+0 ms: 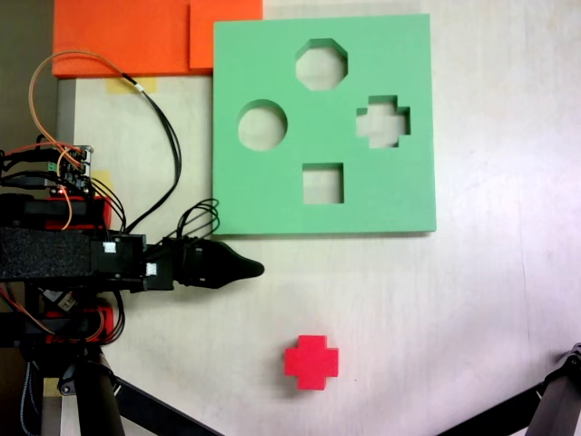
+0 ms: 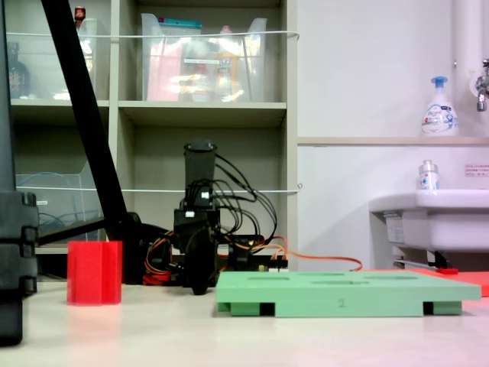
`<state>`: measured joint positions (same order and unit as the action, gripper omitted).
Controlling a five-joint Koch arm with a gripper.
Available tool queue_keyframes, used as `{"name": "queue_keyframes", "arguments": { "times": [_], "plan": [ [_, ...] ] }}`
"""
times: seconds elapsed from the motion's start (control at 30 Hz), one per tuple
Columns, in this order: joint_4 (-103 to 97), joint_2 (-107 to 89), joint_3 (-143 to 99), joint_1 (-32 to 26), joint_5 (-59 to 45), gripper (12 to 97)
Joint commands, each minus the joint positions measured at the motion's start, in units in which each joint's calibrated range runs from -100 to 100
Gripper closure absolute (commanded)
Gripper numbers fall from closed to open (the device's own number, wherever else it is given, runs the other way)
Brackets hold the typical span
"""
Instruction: Put the cross columnar block into the corresponding hole
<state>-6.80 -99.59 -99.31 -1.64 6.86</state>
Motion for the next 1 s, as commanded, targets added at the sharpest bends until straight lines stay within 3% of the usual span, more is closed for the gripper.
{"name": "queue_keyframes", "arguments": {
  "times": [0.0, 0.63, 0.97],
  "plan": [
    [5.7, -0.4, -0.7, 0.0, -0.3, 59.5],
    [5.7, -0.4, -0.7, 0.0, -0.1, 60.1],
    [-1.5, -0.4, -0.7, 7.0, 17.4, 59.6]
  ]
}}
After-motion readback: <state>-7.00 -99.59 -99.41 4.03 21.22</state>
